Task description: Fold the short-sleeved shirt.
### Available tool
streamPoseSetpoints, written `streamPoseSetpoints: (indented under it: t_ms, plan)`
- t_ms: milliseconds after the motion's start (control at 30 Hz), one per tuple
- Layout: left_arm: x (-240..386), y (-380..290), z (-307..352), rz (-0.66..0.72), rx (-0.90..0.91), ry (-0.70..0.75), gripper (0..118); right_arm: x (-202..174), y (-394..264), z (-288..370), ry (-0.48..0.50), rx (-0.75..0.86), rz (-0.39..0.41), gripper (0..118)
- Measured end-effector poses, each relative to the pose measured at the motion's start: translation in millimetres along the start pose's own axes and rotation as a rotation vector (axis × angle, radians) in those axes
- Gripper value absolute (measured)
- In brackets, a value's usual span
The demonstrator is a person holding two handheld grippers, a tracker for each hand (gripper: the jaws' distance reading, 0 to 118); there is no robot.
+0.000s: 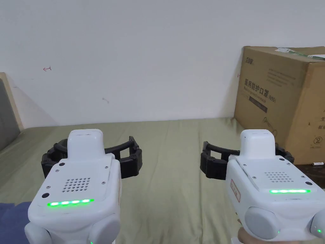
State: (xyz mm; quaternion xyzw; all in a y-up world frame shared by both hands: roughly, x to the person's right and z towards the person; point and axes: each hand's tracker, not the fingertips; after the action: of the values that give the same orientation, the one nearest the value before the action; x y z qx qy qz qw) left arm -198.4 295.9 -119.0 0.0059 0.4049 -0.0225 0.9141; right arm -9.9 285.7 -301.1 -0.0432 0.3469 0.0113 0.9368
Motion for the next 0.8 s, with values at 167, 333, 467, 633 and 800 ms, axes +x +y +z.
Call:
streamPoseSetpoints:
  t_ms: [167, 333, 467, 633, 800]
  plan:
    - [1.1, 0.9, 1.2, 0.007, -0.002, -0.009, 118, 0.0, 1.8, -0.8, -0.011, -0.006, 0.009, 116]
    - [2.5, 2.3, -0.7, 0.005, -0.004, -0.007, 118, -2.2, 3.1, -1.9, -0.004, -0.017, 0.019, 116]
    - [1.4, 4.0, -1.8, 0.017, -0.011, -0.014, 118, -3.0, 3.3, -2.5, -0.003, -0.028, 0.015, 116]
    - [0.2, 3.0, -4.5, 0.026, -0.033, -0.018, 118, -1.6, 4.4, -2.2, -0.009, -0.025, 0.013, 116]
    - [1.3, 2.3, -6.8, 0.025, -0.069, -0.033, 118, 0.6, 4.7, -1.4, -0.017, -0.017, 0.014, 116]
